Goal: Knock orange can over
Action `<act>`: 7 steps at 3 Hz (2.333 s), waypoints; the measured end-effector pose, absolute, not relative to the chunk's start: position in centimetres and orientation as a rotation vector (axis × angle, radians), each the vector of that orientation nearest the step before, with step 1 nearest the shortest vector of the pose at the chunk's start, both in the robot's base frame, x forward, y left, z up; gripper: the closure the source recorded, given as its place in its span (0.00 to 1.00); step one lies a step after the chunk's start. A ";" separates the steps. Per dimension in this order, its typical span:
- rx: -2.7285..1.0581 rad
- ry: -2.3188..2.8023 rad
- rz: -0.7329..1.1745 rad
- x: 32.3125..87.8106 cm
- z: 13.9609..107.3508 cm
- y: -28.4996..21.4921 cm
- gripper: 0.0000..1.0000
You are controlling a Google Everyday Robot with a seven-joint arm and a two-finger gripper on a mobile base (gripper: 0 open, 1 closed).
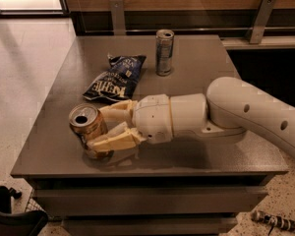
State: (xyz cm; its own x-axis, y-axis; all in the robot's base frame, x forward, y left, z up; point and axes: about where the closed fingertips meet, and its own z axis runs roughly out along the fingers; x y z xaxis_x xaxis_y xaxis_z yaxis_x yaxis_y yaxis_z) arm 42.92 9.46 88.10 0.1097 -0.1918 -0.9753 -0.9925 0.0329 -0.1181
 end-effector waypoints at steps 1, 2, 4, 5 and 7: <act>-1.434 1.382 0.911 44.4 90.4 6.7 1.00; -1.488 1.456 0.839 45.3 91.6 5.6 1.00; -1.614 1.648 0.578 45.8 91.5 4.8 1.00; -1.696 1.727 0.447 45.8 91.2 5.5 1.00; -1.934 1.825 0.120 46.5 87.8 7.3 1.00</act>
Offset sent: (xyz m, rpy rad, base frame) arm 0.0360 -0.0578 0.0466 -0.3268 0.0107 -0.0881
